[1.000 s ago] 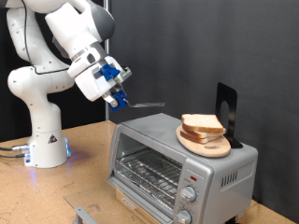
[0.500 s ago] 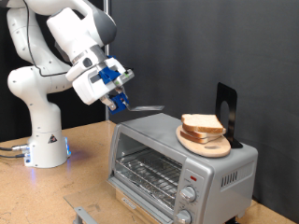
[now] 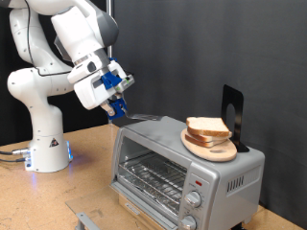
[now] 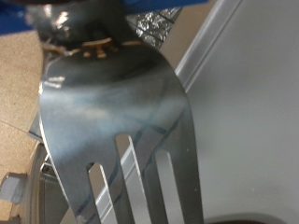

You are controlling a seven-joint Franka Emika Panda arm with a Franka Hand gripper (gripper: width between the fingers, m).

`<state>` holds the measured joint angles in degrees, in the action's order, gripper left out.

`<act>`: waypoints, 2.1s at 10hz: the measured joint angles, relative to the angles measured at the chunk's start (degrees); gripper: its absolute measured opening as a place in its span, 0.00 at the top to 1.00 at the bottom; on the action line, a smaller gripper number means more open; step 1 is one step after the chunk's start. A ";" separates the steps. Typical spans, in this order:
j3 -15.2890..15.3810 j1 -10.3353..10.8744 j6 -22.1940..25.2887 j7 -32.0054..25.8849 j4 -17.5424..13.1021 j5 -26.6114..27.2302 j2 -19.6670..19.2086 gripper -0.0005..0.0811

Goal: Make a piece of toast with the oven

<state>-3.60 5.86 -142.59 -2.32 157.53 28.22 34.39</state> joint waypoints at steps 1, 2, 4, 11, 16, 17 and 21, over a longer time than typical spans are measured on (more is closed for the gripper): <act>0.01 -0.18 0.59 0.09 -0.02 -0.12 0.17 0.57; 0.01 -0.20 0.73 0.25 -0.02 -0.13 0.31 0.58; 0.02 -0.20 0.75 0.87 -0.01 -0.13 0.51 0.58; 0.44 -0.93 5.17 3.50 -1.18 -1.97 0.14 0.58; 3.19 -0.58 4.34 4.60 -8.66 -1.79 -5.81 0.58; 3.62 -0.58 4.19 4.62 -9.35 -1.79 -6.75 0.58; 4.61 -0.70 2.58 4.83 -10.83 -2.28 -9.84 0.58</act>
<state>1.01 5.16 -140.01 2.52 146.70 25.94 24.55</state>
